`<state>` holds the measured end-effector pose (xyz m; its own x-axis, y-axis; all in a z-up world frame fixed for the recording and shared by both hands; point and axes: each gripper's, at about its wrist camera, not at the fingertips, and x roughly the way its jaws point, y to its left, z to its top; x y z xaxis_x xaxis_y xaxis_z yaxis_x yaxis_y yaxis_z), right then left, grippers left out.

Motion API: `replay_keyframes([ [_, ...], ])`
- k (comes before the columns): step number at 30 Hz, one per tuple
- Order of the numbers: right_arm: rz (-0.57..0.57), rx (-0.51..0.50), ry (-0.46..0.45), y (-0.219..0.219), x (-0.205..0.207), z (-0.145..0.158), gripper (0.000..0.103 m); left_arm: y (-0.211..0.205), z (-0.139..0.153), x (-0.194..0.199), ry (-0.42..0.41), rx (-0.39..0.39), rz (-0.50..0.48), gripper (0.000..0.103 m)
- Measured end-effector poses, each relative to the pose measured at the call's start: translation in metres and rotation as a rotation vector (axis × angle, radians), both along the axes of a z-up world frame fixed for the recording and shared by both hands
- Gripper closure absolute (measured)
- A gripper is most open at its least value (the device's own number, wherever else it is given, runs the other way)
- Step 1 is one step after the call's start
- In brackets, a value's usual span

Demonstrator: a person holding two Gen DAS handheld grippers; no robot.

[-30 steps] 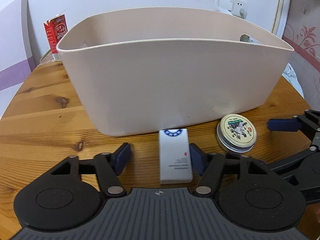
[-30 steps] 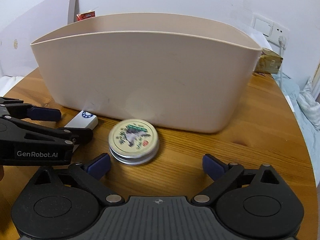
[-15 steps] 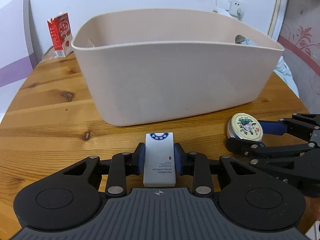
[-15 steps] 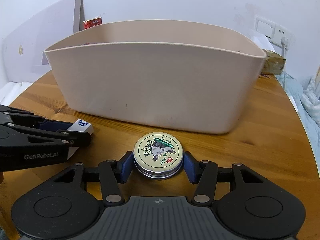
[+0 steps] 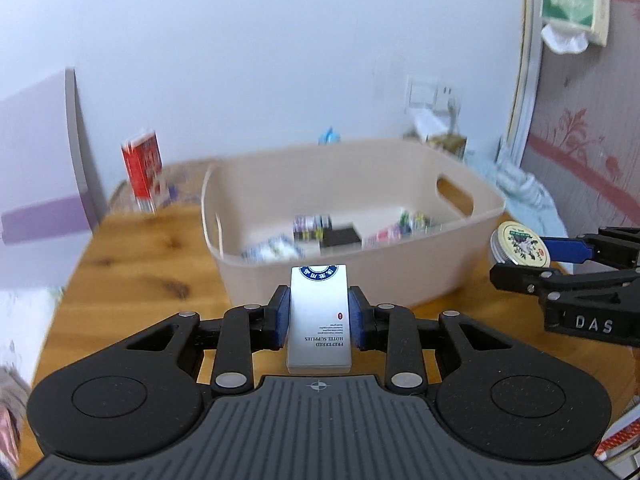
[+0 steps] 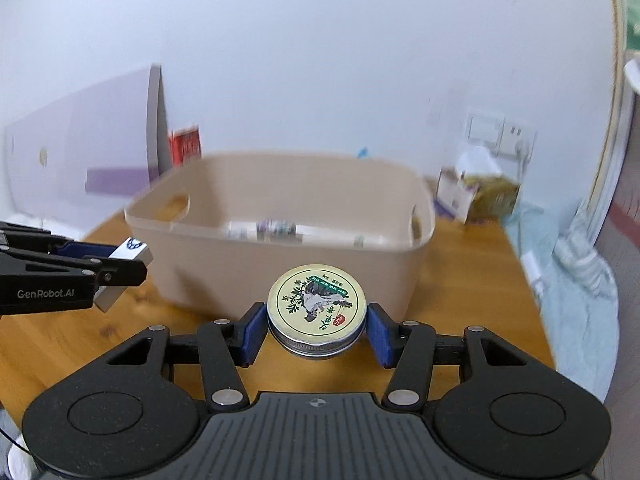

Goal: Organize objects
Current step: 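Carry white box and tin over the bin and release them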

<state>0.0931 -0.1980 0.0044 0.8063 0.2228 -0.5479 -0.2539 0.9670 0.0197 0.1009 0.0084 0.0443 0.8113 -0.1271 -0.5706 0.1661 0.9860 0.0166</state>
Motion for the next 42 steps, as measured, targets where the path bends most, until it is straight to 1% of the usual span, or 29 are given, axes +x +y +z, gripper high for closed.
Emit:
replay_keyframes([
  [4,-0.015,0.020,-0.063,-0.006,0.004,0.026,0.052,0.001,0.022,0.008,-0.054,0.007,-0.001,0.072],
  [8,-0.031,0.030,-0.100,-0.009,0.019,0.042,0.052,0.003,0.034,0.030,-0.077,0.023,0.009,0.072],
  [11,-0.045,0.040,-0.113,-0.011,0.036,0.050,0.052,0.000,0.036,0.053,-0.070,0.045,0.004,0.072],
  [14,-0.056,0.038,-0.108,-0.009,0.053,0.053,0.052,-0.004,0.033,0.076,-0.048,0.069,-0.001,0.072],
  [16,-0.055,0.034,-0.092,-0.008,0.066,0.053,0.052,-0.009,0.028,0.090,-0.038,0.094,-0.002,0.072],
  [18,-0.051,0.033,-0.061,-0.006,0.081,0.050,0.052,-0.014,0.020,0.105,-0.005,0.112,-0.002,0.072],
  [23,-0.035,0.021,0.029,0.000,0.109,0.031,0.052,-0.021,-0.011,0.138,0.123,0.119,-0.003,0.072],
  [25,-0.025,0.002,0.070,0.004,0.119,0.022,0.052,-0.020,-0.022,0.147,0.176,0.113,0.004,0.072],
  [27,-0.013,-0.025,0.102,0.008,0.126,0.013,0.052,-0.019,-0.030,0.153,0.226,0.094,-0.010,0.072],
  [28,-0.008,-0.035,0.118,0.010,0.128,0.010,0.052,-0.020,-0.034,0.155,0.249,0.100,-0.015,0.072],
  [29,-0.001,-0.044,0.136,0.012,0.131,0.007,0.052,-0.020,-0.037,0.156,0.261,0.107,-0.017,0.072],
  [31,0.003,-0.047,0.178,0.013,0.136,0.001,0.052,-0.018,-0.039,0.158,0.273,0.094,-0.009,0.072],
  [34,0.001,-0.053,0.215,0.014,0.140,-0.007,0.052,-0.017,-0.038,0.158,0.289,0.087,-0.004,0.072],
  [36,0.004,-0.056,0.229,0.014,0.140,-0.009,0.045,-0.017,-0.037,0.156,0.286,0.088,0.000,0.068],
  [37,-0.005,-0.054,0.223,0.013,0.139,-0.009,0.042,-0.016,-0.035,0.154,0.280,0.086,0.008,0.059],
  [38,-0.005,-0.053,0.215,0.013,0.136,-0.007,0.039,-0.015,-0.033,0.153,0.274,0.082,0.014,0.046],
  [40,-0.010,-0.047,0.200,0.011,0.132,-0.004,0.035,-0.013,-0.028,0.147,0.249,0.064,0.023,0.035],
  [42,-0.020,-0.045,0.180,0.009,0.127,0.000,0.030,-0.012,-0.022,0.142,0.231,0.055,0.033,0.033],
])
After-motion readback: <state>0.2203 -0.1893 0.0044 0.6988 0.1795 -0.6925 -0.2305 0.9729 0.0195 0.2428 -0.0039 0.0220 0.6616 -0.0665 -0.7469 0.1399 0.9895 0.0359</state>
